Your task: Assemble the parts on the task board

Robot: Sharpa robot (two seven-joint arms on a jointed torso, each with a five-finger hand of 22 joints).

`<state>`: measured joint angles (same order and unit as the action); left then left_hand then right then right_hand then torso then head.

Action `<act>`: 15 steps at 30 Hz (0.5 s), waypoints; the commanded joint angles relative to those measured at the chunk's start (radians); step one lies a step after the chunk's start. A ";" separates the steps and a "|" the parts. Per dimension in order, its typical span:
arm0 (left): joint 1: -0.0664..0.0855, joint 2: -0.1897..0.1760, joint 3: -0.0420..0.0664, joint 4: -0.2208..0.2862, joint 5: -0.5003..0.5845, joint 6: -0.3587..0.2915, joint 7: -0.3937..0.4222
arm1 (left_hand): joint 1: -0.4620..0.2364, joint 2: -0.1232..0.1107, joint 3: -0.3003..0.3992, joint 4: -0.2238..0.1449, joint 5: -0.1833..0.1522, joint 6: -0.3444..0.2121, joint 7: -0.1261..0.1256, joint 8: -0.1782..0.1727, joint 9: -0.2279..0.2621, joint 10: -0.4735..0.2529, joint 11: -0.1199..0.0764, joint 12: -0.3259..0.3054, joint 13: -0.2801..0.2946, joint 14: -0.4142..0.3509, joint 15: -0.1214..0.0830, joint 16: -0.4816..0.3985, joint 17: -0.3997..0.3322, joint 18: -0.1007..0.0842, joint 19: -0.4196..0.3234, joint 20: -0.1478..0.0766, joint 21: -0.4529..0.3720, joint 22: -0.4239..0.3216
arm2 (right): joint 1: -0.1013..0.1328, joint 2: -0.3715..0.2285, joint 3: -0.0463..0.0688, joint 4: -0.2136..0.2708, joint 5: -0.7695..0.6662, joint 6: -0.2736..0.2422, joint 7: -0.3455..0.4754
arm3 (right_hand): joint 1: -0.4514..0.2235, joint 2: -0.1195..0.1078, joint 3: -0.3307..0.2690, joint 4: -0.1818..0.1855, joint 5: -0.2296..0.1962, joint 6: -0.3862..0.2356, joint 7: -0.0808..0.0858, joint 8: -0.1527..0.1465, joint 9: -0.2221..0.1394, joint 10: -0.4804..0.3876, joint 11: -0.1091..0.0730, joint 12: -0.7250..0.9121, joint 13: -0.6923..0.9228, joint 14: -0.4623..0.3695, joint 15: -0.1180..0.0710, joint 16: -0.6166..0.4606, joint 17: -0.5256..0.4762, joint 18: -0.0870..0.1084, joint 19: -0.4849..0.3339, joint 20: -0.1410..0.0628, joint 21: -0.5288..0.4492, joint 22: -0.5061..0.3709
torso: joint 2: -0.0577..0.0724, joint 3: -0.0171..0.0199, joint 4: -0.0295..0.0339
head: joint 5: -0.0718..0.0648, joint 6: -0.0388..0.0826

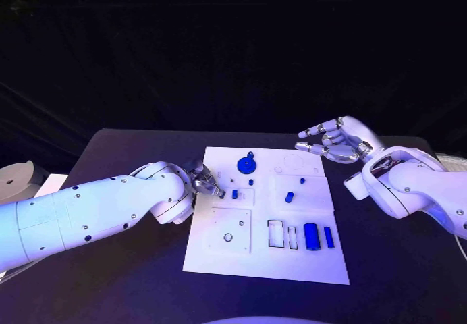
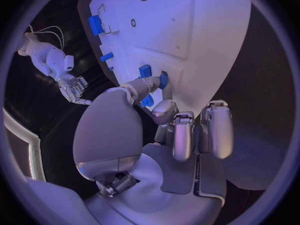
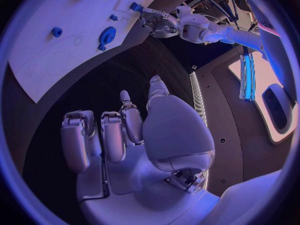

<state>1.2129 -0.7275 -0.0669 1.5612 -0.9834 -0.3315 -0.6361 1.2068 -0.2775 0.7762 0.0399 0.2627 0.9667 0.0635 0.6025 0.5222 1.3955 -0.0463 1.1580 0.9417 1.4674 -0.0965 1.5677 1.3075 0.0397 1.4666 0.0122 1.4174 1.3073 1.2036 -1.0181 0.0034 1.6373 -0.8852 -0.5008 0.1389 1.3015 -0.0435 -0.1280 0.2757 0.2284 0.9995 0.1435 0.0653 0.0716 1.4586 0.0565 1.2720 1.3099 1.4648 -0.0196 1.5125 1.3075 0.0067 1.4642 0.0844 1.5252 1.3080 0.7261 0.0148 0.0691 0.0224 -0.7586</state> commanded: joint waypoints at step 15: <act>-0.004 0.008 -0.004 -0.014 0.004 0.069 -0.006 | -0.025 0.023 -0.024 0.004 0.003 0.078 -0.055 -0.013 0.006 0.040 -0.016 0.049 0.078 0.103 -0.014 0.003 0.263 -0.007 0.063 -0.012 0.012 0.202 | 0.000 -0.002 0.000 0.003 -0.005 0.005 0.008 | 0.003 0.009 -0.005 0.000 0.007 -0.001 -0.001 0.001 0.001 -0.009 0.000 -0.004 0.105 0.083 0.002 -0.004 0.163 0.014 0.062 0.004 -0.005 0.184 | 0.001 0.0016 -0.0019 | 0.001 0.001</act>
<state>1.2142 -0.7244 -0.0662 1.5480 -0.9871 -0.3107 -0.6358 1.1875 -0.2589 0.7577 0.0444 0.2602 0.9743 0.0710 0.5911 0.5253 1.4208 -0.0574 1.2045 1.0182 1.4672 -0.1037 1.5677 1.3074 0.0397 1.4666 0.0048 1.4239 1.3073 1.2036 -1.0194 0.0034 1.6385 -0.8852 -0.5007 0.1393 1.3015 -0.0435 -0.1280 0.2757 0.2284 0.9995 0.1436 0.0653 0.0716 1.4586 0.0565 1.2721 1.3103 1.4648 -0.0195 1.5125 1.3074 0.0067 1.4642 0.0844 1.5252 1.3078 0.7261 0.0160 0.0680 0.0226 -0.7582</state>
